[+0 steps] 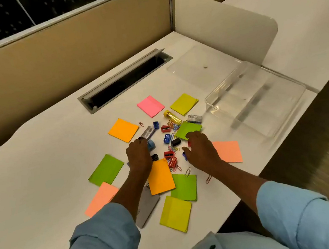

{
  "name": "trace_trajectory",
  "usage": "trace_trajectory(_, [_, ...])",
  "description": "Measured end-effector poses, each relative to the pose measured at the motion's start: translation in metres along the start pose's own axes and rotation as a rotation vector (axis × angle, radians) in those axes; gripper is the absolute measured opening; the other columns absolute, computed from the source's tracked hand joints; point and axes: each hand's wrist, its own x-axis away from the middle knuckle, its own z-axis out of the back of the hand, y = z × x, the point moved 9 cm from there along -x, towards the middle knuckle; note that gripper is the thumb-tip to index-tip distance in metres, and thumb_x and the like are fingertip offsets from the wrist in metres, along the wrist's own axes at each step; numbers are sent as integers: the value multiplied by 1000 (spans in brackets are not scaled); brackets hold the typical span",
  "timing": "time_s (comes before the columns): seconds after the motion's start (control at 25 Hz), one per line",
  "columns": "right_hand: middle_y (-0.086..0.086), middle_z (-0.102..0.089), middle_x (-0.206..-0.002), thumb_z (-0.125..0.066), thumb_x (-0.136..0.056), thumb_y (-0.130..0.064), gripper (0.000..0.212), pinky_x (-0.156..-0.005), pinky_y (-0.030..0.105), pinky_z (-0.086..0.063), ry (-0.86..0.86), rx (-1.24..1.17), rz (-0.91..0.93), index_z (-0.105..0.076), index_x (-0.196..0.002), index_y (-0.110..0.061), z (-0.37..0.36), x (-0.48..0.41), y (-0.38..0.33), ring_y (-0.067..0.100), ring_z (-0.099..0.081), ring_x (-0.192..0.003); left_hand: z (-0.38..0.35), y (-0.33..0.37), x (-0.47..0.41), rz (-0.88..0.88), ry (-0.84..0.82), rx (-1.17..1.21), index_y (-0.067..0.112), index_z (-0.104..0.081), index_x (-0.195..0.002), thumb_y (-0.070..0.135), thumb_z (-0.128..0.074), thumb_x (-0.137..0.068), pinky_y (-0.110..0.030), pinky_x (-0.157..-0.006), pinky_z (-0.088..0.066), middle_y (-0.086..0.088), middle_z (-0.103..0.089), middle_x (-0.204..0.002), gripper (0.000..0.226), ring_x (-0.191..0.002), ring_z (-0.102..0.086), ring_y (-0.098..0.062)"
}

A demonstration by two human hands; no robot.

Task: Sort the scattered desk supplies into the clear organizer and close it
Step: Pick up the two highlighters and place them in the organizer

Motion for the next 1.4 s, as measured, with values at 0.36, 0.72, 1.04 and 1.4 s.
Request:
trace_trajectory(0.36, [12,-54,-119,-59,-89,-28,40,-89,38,-45,-30,191,35,-44,-122,-9,6,-107,-8,29,-51,-112,26,10,2,133,165,271,17,-43,-140,1,-55,-87,-37,-81,-39,-18,-49,-113,57,-103,-46,-32])
trace_trajectory(0.72, [14,-53,-118,-51,-89,-11,33,-87,38,-45,-174,230,202,-42,-120,-8,-13,-149,-9,30,-53,-110,28,25,5,495,306,879,14,-52,-125,10,-71,-81,-49,-80,-54,-19,-62,-116,49,-96,-63,-36])
trace_trajectory(1.04, [19,-45,-120,-49,-83,-5,32,-80,34,-43,-192,-392,-7,-45,-115,-3,39,-155,23,36,-52,-106,22,100,-26,509,361,1210,12,-56,-105,-3,-71,-76,-31,-63,-53,-25,-65,-100,36,-76,-62,-29])
trace_trajectory(1.4, [14,-55,-110,-69,-80,-16,35,-86,34,-47,136,-471,-122,-57,-113,-10,164,-170,150,28,-59,-96,8,226,-76,441,232,1338,9,-56,-105,-2,-76,-71,-28,-59,-57,-16,-64,-87,41,-73,-65,-29])
